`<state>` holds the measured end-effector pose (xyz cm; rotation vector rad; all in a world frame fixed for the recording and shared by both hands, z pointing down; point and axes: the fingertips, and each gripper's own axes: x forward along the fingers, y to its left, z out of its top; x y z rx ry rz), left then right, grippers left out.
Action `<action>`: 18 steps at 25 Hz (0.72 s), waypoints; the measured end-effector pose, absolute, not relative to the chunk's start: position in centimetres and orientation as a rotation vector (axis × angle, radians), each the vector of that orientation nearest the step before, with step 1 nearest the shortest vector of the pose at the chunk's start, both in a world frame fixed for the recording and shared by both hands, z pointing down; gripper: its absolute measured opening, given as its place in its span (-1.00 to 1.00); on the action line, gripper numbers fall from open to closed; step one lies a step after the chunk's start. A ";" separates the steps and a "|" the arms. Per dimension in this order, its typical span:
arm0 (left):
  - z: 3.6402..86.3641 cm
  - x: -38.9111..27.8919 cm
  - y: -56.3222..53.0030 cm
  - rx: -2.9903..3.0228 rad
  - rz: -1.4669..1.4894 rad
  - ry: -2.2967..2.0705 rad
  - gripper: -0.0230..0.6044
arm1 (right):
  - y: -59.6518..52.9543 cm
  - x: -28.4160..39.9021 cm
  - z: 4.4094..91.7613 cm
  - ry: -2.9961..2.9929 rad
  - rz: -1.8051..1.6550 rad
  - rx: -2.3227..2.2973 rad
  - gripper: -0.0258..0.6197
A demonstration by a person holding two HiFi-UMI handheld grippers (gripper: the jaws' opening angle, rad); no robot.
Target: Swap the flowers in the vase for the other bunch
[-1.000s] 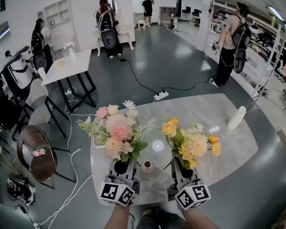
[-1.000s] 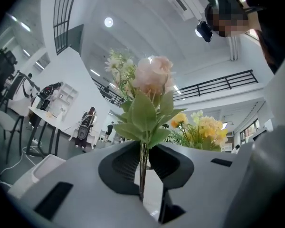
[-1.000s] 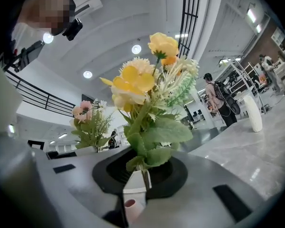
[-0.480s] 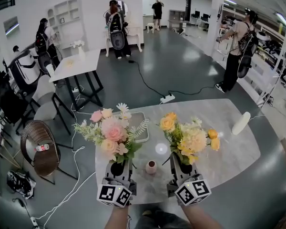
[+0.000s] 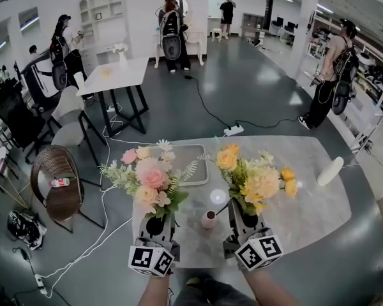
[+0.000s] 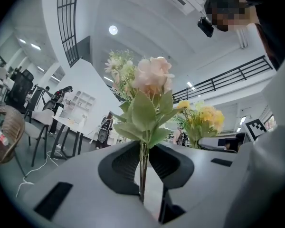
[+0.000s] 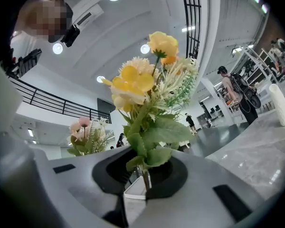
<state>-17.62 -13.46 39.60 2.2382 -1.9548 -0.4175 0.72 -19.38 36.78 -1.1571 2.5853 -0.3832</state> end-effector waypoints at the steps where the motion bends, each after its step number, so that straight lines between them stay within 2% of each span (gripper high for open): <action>1: 39.7 -17.9 -13.3 2.229 -0.417 -1.962 -0.71 | -19.4 0.4 36.9 2.593 -0.385 -1.149 -0.73; 18: 43.5 -19.5 -13.0 2.153 -0.390 -1.991 -0.71 | -19.6 -2.8 41.8 2.713 -0.438 -1.096 -0.73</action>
